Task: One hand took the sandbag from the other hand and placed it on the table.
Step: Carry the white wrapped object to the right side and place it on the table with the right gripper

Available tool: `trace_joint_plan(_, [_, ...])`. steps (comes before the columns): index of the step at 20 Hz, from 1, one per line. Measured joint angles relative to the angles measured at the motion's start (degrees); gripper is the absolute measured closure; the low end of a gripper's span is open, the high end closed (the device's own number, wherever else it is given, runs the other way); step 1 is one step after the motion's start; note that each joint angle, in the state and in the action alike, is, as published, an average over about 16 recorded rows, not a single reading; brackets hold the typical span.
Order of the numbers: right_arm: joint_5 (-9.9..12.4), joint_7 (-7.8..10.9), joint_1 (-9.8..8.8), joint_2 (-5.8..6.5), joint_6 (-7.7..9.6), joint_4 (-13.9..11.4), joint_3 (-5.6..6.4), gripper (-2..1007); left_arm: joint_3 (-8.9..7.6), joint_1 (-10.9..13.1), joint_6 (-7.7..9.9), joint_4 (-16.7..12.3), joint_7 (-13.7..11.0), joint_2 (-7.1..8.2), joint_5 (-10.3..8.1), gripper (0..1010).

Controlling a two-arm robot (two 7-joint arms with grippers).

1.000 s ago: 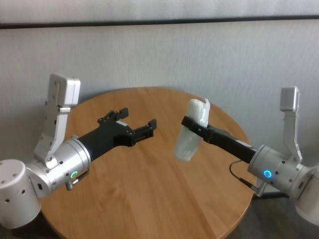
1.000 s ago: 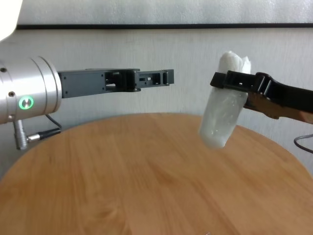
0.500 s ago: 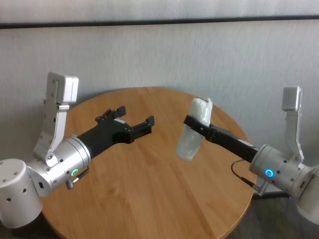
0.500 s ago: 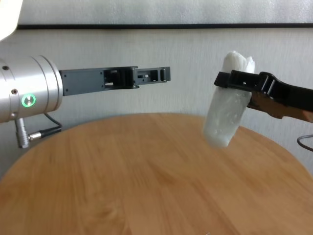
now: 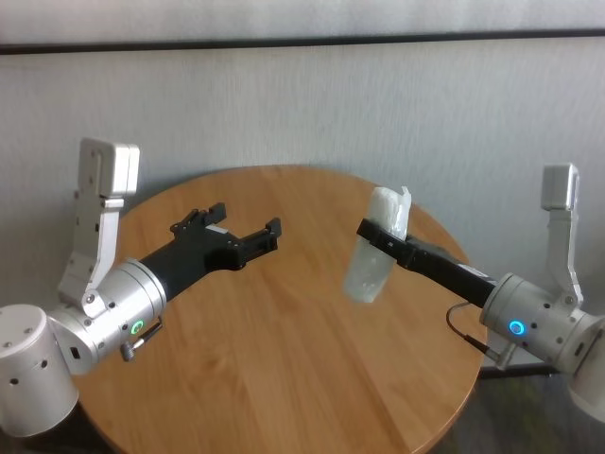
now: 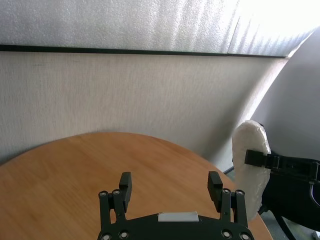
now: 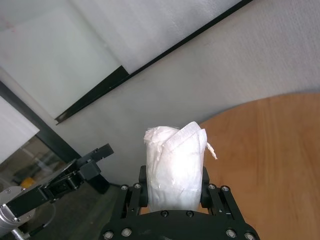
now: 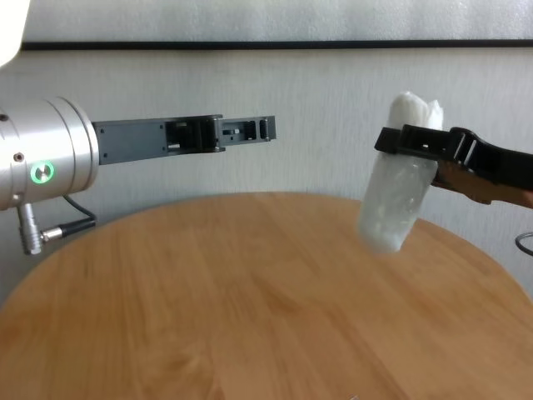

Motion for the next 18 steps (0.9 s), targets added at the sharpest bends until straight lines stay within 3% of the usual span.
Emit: trace_joint_plan(18, [-4.2,-1.06,-0.14,0.74,0.83,2.4,1.62,462,-1.29,0.6,1.98,-0.4,1.4,-1.46,2.48,10])
